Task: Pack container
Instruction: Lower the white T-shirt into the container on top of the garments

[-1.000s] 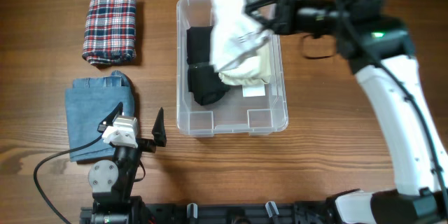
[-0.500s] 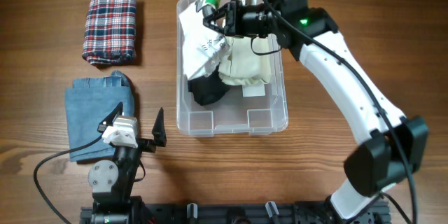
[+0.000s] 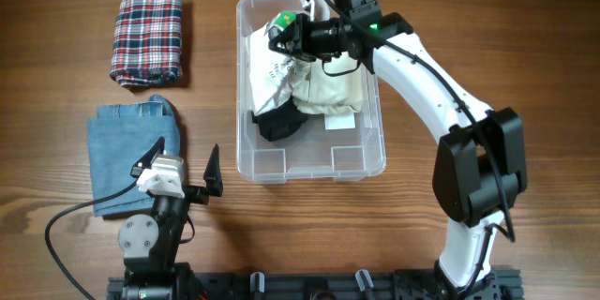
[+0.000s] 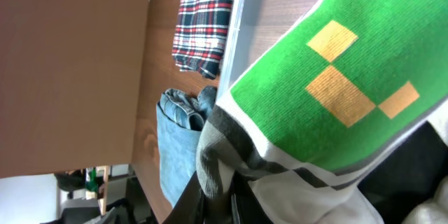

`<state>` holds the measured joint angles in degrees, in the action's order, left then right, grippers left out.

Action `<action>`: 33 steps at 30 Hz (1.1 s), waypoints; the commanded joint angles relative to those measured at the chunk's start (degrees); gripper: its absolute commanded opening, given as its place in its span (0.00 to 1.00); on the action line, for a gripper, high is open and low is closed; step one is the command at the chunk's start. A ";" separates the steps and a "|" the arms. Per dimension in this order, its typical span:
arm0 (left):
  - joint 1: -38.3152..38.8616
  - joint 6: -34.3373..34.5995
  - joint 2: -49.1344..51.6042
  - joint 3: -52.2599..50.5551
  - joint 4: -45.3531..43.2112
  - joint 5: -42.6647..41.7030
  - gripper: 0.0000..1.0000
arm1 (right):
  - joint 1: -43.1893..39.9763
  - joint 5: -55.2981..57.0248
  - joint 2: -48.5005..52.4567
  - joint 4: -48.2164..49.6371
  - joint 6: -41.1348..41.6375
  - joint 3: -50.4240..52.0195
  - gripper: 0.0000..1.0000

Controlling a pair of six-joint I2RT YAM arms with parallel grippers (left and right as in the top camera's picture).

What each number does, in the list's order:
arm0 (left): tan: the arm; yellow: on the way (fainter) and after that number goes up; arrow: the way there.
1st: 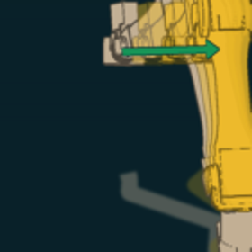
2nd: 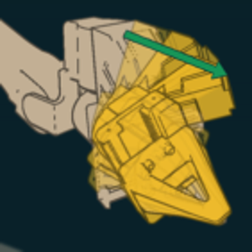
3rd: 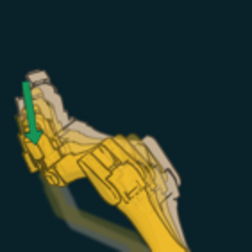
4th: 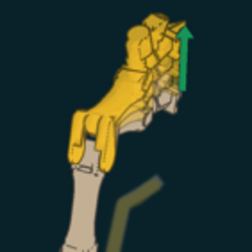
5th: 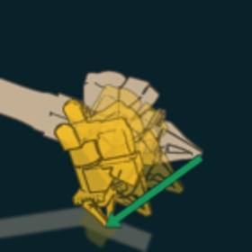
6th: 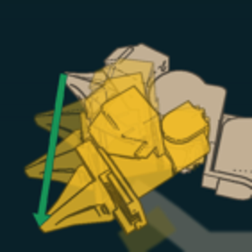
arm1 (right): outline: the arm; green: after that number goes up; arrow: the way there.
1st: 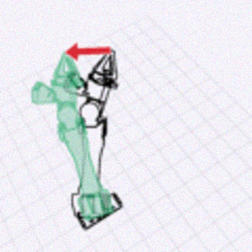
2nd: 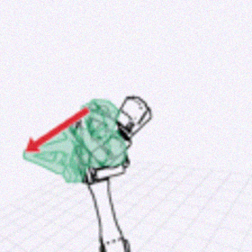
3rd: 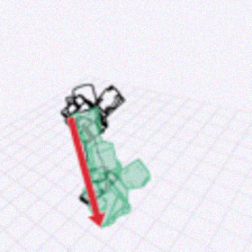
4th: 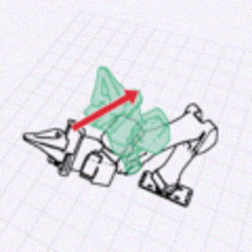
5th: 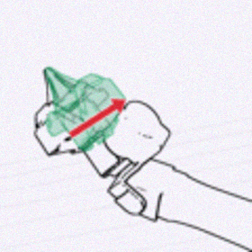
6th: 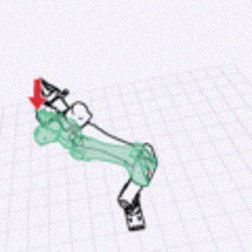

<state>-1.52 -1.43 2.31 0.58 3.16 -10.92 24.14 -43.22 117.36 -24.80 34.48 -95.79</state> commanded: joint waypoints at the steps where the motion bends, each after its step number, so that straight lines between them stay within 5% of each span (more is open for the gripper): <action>1: -0.37 -0.72 -0.04 -0.26 0.26 0.31 1.00 | 0.44 -0.35 1.75 0.22 0.15 -1.27 0.04; 13: -0.37 -0.72 -0.04 -0.26 0.26 0.31 1.00 | -1.66 15.76 1.73 -5.73 -3.32 -1.29 0.13; 19: -0.37 -0.74 -0.04 -0.26 0.26 0.31 1.00 | -3.87 19.93 1.62 -9.44 -7.13 -1.38 0.31; 24: -0.37 -0.72 -0.04 -0.26 0.26 0.31 1.00 | -4.09 26.77 -0.26 -13.64 -10.23 -3.72 0.57; 33: -0.37 -0.72 -0.04 -0.26 0.26 0.31 1.00 | -3.43 32.24 -5.20 -22.21 -17.25 -12.59 0.67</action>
<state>-1.52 -1.43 2.31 0.58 3.14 -10.94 19.99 -15.25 116.71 -46.33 22.90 -104.55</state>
